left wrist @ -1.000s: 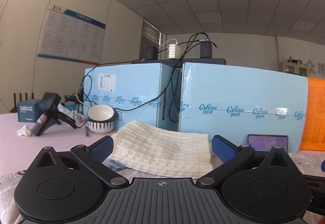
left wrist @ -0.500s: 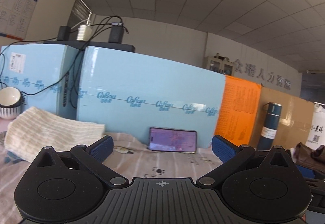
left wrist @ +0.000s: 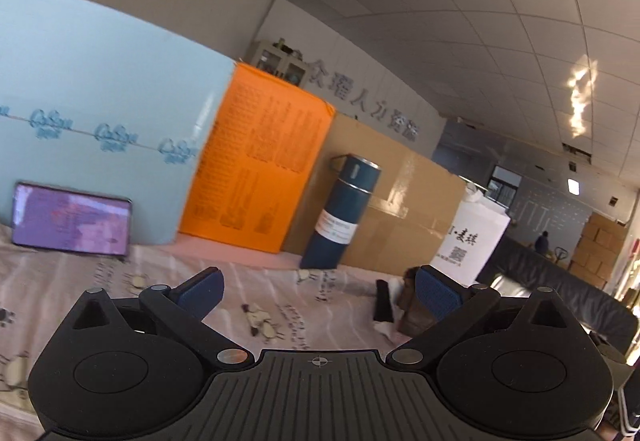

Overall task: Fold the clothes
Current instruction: 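Turn both tools toward the brown jacket pile and grasp it with both grippers, then lift the brown jacket with both grippers and carry it toward the towel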

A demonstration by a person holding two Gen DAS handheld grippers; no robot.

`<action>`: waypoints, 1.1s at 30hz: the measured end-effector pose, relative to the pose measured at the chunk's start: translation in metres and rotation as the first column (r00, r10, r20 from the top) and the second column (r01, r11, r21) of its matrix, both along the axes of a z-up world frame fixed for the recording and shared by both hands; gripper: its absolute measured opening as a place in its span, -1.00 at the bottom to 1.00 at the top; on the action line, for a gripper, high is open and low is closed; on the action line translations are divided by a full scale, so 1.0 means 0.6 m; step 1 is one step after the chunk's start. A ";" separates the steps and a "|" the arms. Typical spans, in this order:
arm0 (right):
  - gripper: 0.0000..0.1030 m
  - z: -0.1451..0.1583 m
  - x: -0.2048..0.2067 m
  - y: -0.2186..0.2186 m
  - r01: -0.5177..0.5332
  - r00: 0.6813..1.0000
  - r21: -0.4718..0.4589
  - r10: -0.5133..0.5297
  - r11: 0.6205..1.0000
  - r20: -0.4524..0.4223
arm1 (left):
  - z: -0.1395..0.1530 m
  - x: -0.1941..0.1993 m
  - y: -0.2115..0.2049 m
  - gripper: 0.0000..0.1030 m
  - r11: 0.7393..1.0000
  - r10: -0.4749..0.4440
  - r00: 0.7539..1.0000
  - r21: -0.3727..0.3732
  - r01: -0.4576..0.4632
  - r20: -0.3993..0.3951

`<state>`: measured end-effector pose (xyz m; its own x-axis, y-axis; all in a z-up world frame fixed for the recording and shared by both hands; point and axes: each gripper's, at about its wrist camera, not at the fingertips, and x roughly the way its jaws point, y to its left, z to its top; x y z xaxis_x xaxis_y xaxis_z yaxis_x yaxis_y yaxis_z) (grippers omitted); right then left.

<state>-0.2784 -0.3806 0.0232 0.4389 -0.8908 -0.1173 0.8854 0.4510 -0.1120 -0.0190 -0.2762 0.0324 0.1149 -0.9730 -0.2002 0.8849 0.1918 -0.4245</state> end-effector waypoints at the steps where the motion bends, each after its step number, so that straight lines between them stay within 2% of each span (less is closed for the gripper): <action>1: 1.00 -0.002 -0.007 -0.012 0.026 0.999 -0.004 -0.027 1.000 -0.027 | -0.007 -0.001 -0.028 0.99 0.999 -0.046 0.998 0.010 0.046 -0.043; 4: 1.00 -0.012 -0.020 -0.051 0.056 0.993 0.013 -0.054 0.998 -0.107 | -0.035 -0.007 -0.100 0.99 0.985 -0.169 0.966 0.010 0.175 -0.197; 6: 1.00 -0.018 -0.025 -0.075 0.070 0.988 0.040 -0.063 0.997 -0.144 | -0.058 -0.013 -0.148 0.99 0.968 -0.236 0.921 0.002 0.249 -0.310; 8: 0.99 -0.025 -0.027 -0.098 0.089 0.982 0.067 -0.077 0.994 -0.171 | -0.087 -0.023 -0.189 0.95 0.959 -0.256 0.881 0.013 0.284 -0.397; 11: 0.99 -0.027 -0.036 -0.123 0.123 0.983 0.112 -0.105 0.986 -0.150 | -0.120 -0.033 -0.237 0.91 0.944 -0.287 0.815 -0.005 0.330 -0.503; 15: 0.97 -0.029 -0.034 -0.150 0.133 0.988 0.158 -0.120 0.978 -0.095 | -0.155 -0.044 -0.293 0.88 0.923 -0.329 0.714 -0.052 0.381 -0.618; 16: 0.94 -0.030 -0.031 -0.156 0.133 0.989 0.163 -0.120 0.978 -0.088 | -0.154 -0.047 -0.302 0.84 0.918 -0.348 0.707 -0.070 0.391 -0.615; 17: 0.91 -0.031 -0.028 -0.161 0.132 0.989 0.168 -0.120 0.977 -0.082 | -0.152 -0.051 -0.311 0.76 0.917 -0.354 0.712 -0.074 0.393 -0.607; 18: 0.87 -0.032 -0.025 -0.166 0.131 0.990 0.173 -0.120 0.976 -0.075 | -0.148 -0.057 -0.319 0.70 0.920 -0.347 0.727 -0.066 0.386 -0.593; 19: 0.72 -0.033 -0.022 -0.172 0.131 0.990 0.179 -0.120 0.975 -0.069 | -0.143 -0.062 -0.327 0.53 0.926 -0.332 0.750 -0.047 0.374 -0.572; 20: 0.44 -0.034 -0.019 -0.177 0.130 0.991 0.184 -0.120 0.974 -0.063 | -0.138 -0.068 -0.334 0.25 0.933 -0.315 0.776 -0.027 0.360 -0.546; 21: 0.28 -0.034 -0.018 -0.182 0.129 0.991 0.189 -0.121 0.974 -0.054 | -0.132 -0.077 -0.340 0.08 0.941 -0.291 0.816 0.003 0.338 -0.499; 22: -0.03 -0.033 -0.020 -0.183 0.128 0.992 0.192 -0.124 0.973 -0.035 | -0.126 -0.086 -0.345 -0.26 0.949 -0.268 0.853 0.032 0.314 -0.448; 23: -0.23 -0.031 -0.022 -0.184 0.127 0.992 0.196 -0.126 0.972 -0.016 | -0.119 -0.096 -0.347 -0.32 0.954 -0.252 0.886 0.053 0.294 -0.388; 24: -0.34 -0.030 -0.025 -0.185 0.126 0.992 0.200 -0.129 0.972 0.003 | -0.113 -0.106 -0.346 -0.38 0.958 -0.249 0.912 0.055 0.282 -0.327; 25: -0.52 -0.028 -0.027 -0.186 0.125 0.991 0.203 -0.132 0.971 0.022 | -0.109 -0.116 -0.342 -0.47 0.960 -0.250 0.928 0.054 0.275 -0.277; 26: -0.67 -0.027 -0.030 -0.187 0.123 0.990 0.207 -0.135 0.971 0.041 | -0.104 -0.125 -0.338 -0.55 0.962 -0.249 0.941 0.052 0.268 -0.227; 28: -0.80 -0.017 -0.037 -0.183 0.117 0.987 0.203 -0.136 0.972 0.083 | -0.094 -0.141 -0.327 -0.60 0.966 -0.244 0.959 0.046 0.253 -0.145; 30: -0.86 0.001 -0.045 -0.171 0.109 0.984 0.183 -0.132 0.977 0.122 | -0.084 -0.145 -0.310 -0.64 0.968 -0.244 0.963 0.022 0.248 -0.117; 33: -0.90 0.042 -0.056 -0.140 0.077 0.976 0.136 -0.103 0.988 0.192 | -0.060 -0.145 -0.282 -0.70 0.967 -0.254 0.962 -0.052 0.250 -0.103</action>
<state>-0.3120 -0.4643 0.0484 0.3834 -0.9111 -0.1510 0.9218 0.3675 0.1229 -0.1062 -0.4455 -0.0038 -0.1552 -0.9749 -0.1599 0.8509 -0.0497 -0.5230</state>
